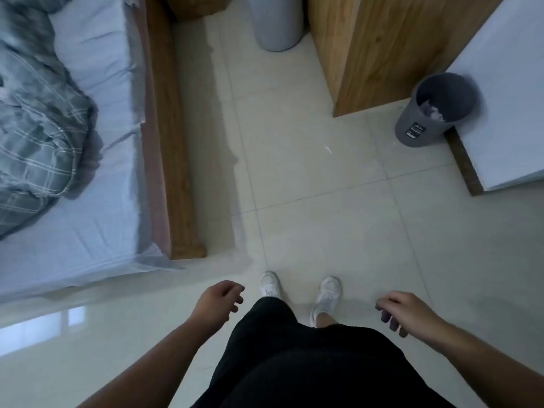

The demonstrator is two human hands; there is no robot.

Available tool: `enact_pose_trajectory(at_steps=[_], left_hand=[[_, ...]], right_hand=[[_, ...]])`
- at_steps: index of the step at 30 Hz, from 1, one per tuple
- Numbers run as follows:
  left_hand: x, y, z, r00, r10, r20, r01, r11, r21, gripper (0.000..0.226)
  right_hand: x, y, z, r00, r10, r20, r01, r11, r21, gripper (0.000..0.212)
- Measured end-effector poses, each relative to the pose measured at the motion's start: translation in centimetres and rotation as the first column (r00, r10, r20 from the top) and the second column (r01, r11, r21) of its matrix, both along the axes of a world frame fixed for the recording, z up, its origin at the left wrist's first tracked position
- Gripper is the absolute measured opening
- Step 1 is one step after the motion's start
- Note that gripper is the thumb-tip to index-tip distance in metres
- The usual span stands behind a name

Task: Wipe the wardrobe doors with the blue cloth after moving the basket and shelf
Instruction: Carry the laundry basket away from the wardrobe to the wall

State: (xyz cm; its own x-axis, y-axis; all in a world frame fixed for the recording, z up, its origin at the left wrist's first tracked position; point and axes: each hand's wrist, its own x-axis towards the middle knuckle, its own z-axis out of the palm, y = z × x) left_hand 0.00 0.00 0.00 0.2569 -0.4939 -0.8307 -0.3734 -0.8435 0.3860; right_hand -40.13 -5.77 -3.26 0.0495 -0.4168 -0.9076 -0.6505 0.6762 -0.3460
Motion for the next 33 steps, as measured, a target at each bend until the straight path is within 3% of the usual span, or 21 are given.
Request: enact_pose_trajectory(at_steps=[9, 15, 24, 29, 33], left_hand=[[4.3, -0.6, -0.8, 0.979, 0.193, 0.057, -0.196, 0.979, 0.053, 0.017], [8.8, -8.0, -3.5, 0.981, 0.178, 0.082, -0.179, 0.984, 0.013, 0.017], [14.2, -28.9, -1.4, 0.99, -0.138, 0.037, 0.141, 0.985, -0.101, 0.015], [15.6, -40.9, -0.6, 0.978, -0.208, 0.014, 0.208, 0.969, -0.131, 0.02], [16.7, -48.1, -1.0, 0.985, -0.174, 0.018, 0.175, 0.977, -0.122, 0.02]], right_hand=[[6.7, -18.0, 2.1, 0.991, 0.134, -0.001, -0.13, 0.96, -0.246, 0.016], [11.6, -27.8, 3.4, 0.995, 0.1, -0.023, -0.103, 0.947, -0.306, 0.016], [12.4, -30.7, 3.8, 0.994, -0.052, -0.093, 0.037, 0.986, -0.164, 0.017], [10.3, -32.9, 1.5, 0.985, -0.034, -0.168, 0.03, 0.999, -0.032, 0.018], [9.8, -39.2, -0.5, 0.983, -0.039, -0.177, 0.042, 0.999, 0.013, 0.019]])
